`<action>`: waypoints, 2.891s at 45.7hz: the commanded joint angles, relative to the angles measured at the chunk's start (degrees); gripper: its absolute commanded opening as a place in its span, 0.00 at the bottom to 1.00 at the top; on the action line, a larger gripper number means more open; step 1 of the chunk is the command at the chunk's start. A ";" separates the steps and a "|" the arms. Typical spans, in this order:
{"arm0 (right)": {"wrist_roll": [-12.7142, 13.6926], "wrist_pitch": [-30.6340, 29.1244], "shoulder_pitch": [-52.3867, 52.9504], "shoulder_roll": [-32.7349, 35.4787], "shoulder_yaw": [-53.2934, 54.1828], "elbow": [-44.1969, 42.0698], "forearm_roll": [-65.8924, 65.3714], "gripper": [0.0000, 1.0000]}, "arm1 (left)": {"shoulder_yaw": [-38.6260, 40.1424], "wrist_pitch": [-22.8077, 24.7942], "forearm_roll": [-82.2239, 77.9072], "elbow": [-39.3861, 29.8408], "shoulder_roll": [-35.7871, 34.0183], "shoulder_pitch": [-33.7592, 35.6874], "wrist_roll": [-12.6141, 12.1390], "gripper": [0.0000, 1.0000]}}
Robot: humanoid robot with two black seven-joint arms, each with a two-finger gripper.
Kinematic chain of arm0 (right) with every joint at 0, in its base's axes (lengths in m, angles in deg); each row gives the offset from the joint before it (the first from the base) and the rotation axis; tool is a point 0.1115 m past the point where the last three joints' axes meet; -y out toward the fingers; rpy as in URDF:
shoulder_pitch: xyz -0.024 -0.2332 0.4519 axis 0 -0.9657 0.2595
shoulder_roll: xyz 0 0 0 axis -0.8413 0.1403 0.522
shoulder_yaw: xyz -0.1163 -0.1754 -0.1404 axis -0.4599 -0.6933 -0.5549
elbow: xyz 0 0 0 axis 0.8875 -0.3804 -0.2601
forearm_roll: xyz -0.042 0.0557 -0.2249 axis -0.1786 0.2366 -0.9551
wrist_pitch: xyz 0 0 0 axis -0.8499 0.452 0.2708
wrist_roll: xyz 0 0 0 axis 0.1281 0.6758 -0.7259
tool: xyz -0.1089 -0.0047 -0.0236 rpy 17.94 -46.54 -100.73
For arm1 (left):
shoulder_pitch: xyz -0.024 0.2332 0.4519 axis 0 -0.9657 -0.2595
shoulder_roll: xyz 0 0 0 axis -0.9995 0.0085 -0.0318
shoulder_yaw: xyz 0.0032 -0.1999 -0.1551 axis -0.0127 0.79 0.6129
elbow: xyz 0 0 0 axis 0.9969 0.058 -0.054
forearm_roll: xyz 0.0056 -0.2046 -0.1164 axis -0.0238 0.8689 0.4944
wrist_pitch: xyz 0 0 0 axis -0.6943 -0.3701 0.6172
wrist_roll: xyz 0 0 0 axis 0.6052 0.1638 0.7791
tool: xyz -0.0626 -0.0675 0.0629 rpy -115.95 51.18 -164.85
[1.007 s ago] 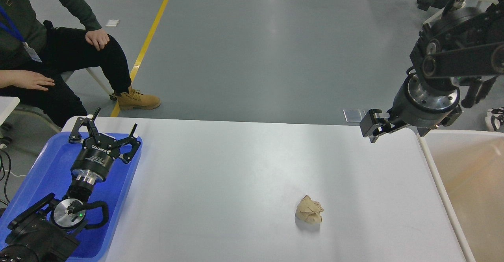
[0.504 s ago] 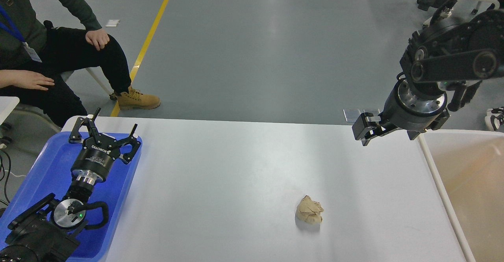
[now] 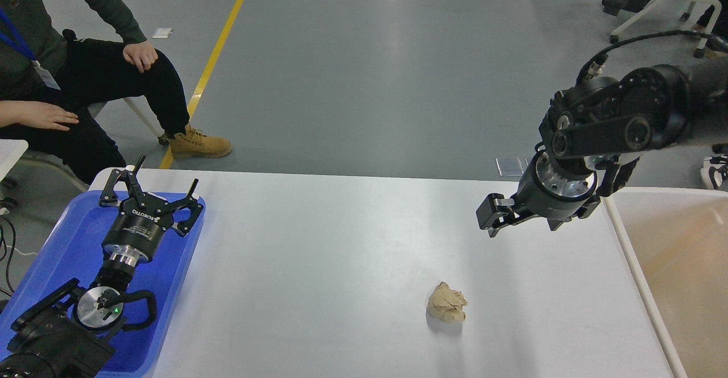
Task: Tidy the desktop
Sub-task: 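Move the open right gripper down toward the crumpled paper ball, then close the right gripper around the crumpled paper ball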
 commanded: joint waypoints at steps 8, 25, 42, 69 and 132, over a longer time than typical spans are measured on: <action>-0.01 4.00 -11.12 -5.50 6.12 -3.95 0.88 1.00 | 0.00 -0.02 0.00 0.00 0.08 0.05 0.00 0.99; -0.01 8.84 -20.53 -8.41 10.08 -9.04 0.62 1.00 | -0.09 0.06 0.00 0.00 -0.01 0.05 0.00 0.99; -0.01 11.12 -27.12 -8.41 11.04 -14.76 -0.79 1.00 | -0.09 0.06 0.00 0.00 -0.01 0.05 0.00 0.99; -0.01 14.38 -33.28 -8.41 11.92 -21.70 -2.54 1.00 | -0.09 0.06 0.00 0.00 -0.01 0.05 0.00 0.99; -0.01 16.48 -41.71 -8.41 15.97 -24.43 -5.97 0.85 | -0.09 -0.02 0.00 0.00 -0.01 0.05 0.00 0.99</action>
